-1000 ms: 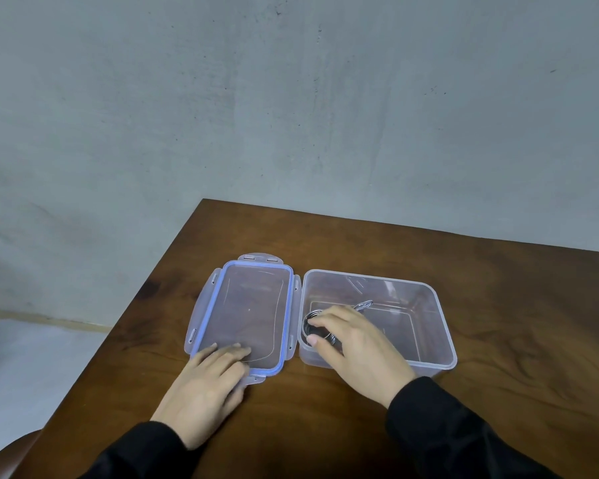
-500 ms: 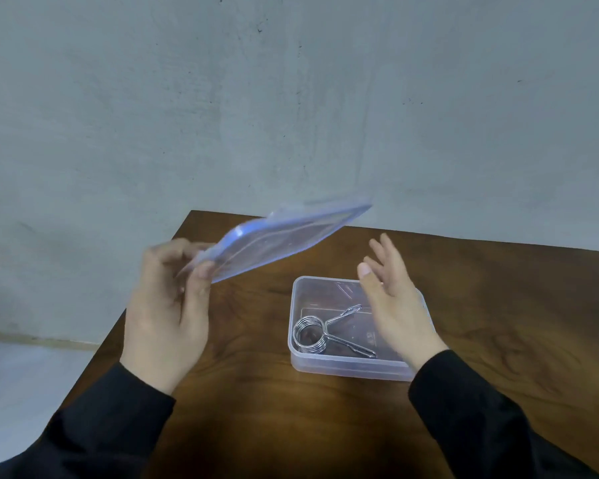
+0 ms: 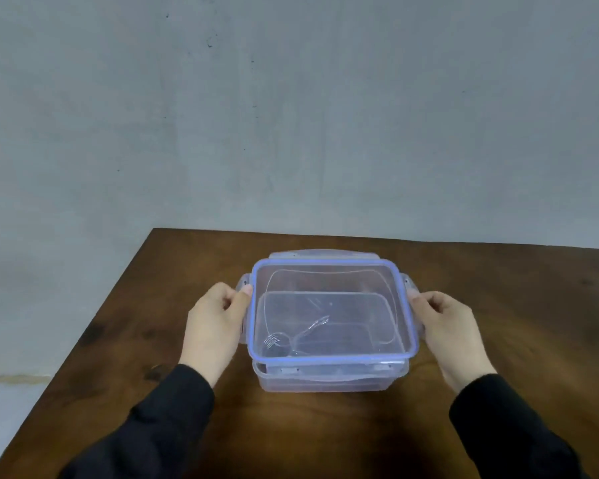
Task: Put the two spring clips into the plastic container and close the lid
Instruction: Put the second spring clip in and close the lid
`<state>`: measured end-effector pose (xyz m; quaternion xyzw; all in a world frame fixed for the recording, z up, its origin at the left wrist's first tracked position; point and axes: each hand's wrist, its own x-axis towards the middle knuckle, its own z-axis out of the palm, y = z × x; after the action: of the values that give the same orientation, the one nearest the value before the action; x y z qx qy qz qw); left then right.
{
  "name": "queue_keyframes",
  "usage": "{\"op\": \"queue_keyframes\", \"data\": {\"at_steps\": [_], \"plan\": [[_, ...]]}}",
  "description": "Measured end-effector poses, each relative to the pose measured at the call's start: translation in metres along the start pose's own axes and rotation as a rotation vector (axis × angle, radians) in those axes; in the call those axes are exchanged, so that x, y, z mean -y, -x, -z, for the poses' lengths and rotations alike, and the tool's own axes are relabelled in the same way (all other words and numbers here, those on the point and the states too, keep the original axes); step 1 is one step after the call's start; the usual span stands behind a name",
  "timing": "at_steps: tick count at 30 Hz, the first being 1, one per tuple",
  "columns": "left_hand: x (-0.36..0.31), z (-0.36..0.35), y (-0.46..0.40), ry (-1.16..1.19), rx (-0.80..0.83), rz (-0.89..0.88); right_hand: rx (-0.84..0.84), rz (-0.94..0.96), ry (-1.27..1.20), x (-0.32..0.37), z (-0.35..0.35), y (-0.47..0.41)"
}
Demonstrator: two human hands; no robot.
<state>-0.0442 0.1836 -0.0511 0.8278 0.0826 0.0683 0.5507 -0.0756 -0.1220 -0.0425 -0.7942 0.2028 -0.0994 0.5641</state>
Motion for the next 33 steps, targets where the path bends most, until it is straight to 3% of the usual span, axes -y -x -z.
{"op": "queue_keyframes", "data": {"at_steps": [4,11,29,33], "plan": [[0.02,-0.01,-0.005,-0.152,0.021,0.051,-0.008,-0.072,0.091,-0.022,-0.008,-0.006],[0.026,-0.02,-0.009,-0.164,0.037,0.142,0.007,-0.123,0.15,-0.038,-0.014,-0.015],[0.038,-0.031,-0.003,0.15,0.073,0.354,-0.013,-0.203,0.095,-0.045,-0.022,-0.017],[0.04,-0.031,0.004,-0.036,0.017,0.166,-0.062,-0.111,0.147,-0.041,-0.021,-0.014]]}}
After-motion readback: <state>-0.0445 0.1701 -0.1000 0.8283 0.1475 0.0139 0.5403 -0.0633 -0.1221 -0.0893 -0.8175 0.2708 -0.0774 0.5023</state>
